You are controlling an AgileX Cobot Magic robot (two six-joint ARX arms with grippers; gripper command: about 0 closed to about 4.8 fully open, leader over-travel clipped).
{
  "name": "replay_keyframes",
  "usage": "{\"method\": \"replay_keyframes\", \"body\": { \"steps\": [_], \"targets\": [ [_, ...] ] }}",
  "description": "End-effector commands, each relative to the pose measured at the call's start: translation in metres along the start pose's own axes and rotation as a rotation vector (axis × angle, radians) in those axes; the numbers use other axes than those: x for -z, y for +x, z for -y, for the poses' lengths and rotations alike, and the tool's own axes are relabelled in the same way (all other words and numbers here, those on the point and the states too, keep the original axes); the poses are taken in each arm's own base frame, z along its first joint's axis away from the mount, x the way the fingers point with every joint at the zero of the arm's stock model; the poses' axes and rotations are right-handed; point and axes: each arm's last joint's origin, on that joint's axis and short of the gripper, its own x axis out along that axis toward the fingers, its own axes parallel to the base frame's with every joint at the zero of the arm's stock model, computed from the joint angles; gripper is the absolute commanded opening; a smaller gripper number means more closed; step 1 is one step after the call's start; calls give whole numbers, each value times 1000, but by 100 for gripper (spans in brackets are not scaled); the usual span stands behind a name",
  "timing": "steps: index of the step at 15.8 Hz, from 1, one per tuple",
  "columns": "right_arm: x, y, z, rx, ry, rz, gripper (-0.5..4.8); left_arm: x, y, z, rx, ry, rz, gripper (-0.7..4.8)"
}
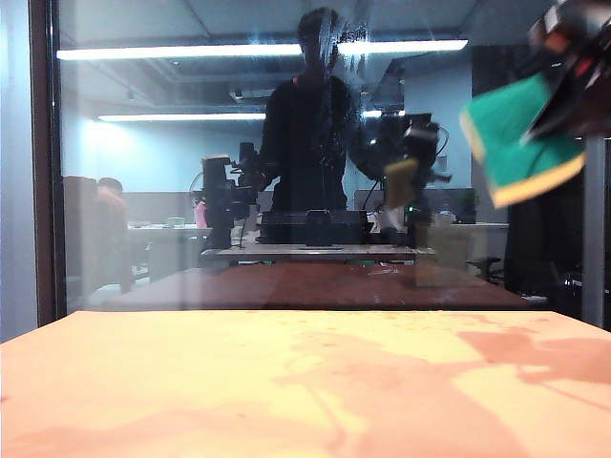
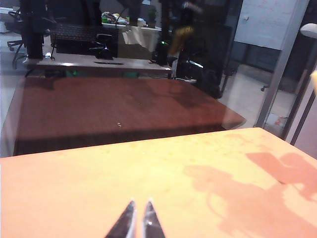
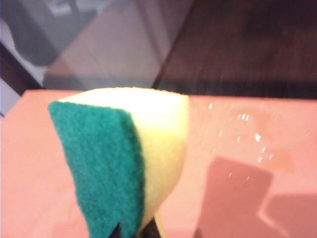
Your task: Pick up the sponge from the table, wipe the water off the glass, and finally place the sponge back on the table.
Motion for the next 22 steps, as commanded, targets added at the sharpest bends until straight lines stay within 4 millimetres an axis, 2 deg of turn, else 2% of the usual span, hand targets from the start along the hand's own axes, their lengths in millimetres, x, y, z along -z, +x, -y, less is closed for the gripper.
{"method": "replay_keyframes", "body": {
  "steps": [1, 7, 12, 16, 20, 21, 22],
  "targets": [
    [7, 18, -10, -49, -7, -29, -9, -2, 0, 0, 1, 9, 10, 24],
    [39, 65, -24, -97, 42, -155, -9, -2, 0, 0, -2, 9, 11, 24],
    [67, 91, -31, -125, 87, -243, -9, -2, 0, 0, -2, 9, 11, 24],
    [79, 100, -29, -116, 116, -289, -9, -2, 0, 0, -3, 9, 11, 24],
    [83, 101, -28, -106, 143, -317, -4, -2, 0, 0, -2, 9, 11, 24],
    [84, 100, -28, -122, 147, -328, 30, -2, 0, 0, -2, 9, 11, 24],
    [84, 100, -28, -123, 151, -333, 42, -2, 0, 0, -3, 9, 11, 24]
  ]
}}
